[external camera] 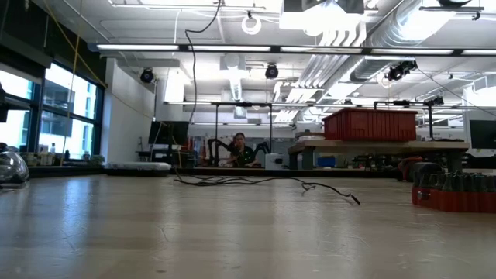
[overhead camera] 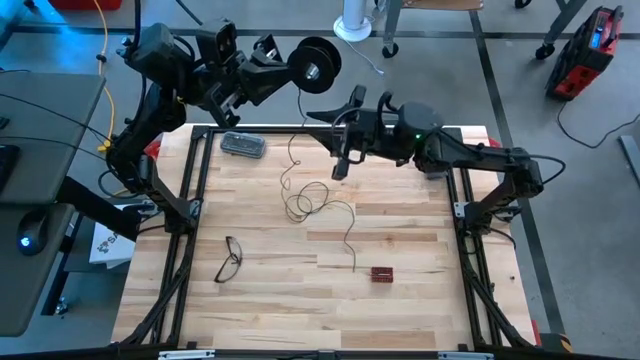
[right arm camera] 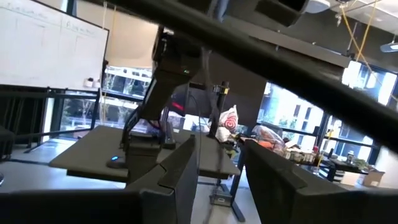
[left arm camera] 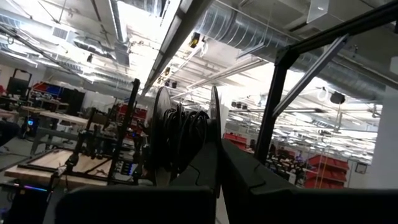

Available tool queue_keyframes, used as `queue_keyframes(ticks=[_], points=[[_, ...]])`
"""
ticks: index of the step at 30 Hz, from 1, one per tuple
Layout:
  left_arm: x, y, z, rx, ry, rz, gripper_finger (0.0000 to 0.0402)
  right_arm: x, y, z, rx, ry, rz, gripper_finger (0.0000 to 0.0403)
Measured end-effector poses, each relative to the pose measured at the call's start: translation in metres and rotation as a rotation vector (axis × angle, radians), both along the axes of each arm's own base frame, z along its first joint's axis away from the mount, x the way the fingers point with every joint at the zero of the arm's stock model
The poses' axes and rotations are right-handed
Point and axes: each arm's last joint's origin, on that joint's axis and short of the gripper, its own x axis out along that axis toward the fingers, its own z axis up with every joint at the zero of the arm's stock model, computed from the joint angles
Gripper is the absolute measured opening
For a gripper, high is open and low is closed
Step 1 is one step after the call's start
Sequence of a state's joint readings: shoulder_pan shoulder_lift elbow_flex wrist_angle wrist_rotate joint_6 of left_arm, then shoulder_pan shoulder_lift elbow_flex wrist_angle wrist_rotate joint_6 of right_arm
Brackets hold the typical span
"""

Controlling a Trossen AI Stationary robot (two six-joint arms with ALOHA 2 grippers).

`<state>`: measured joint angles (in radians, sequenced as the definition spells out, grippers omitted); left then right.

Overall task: Coil cords
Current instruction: Coil the black wire into the spool

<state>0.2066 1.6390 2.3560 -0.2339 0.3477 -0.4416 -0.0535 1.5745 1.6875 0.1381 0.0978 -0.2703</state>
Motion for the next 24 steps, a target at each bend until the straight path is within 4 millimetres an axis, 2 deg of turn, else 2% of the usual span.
queue_keyframes(ticks=[14, 18, 20, 24], points=[[0.000, 0.000, -0.001, -0.002, 0.008, 0.000, 0.0000, 0.000, 0.001, -0.002, 0.018, 0.014, 0.008, 0.0067], [0.000, 0.000, -0.001, -0.002, 0.008, 0.000, 0.0000, 0.001, 0.001, -0.003, 0.027, 0.025, 0.012, 0.0030], [0.000, 0.000, -0.001, -0.002, 0.008, 0.001, 0.0000, 0.001, 0.004, -0.003, 0.044, 0.024, 0.023, 0.0008], [-0.001, 0.001, -0.001, -0.021, 0.027, 0.025, 0.0000, -0.007, 0.014, 0.001, 0.091, 0.042, 0.075, 0.0002]])
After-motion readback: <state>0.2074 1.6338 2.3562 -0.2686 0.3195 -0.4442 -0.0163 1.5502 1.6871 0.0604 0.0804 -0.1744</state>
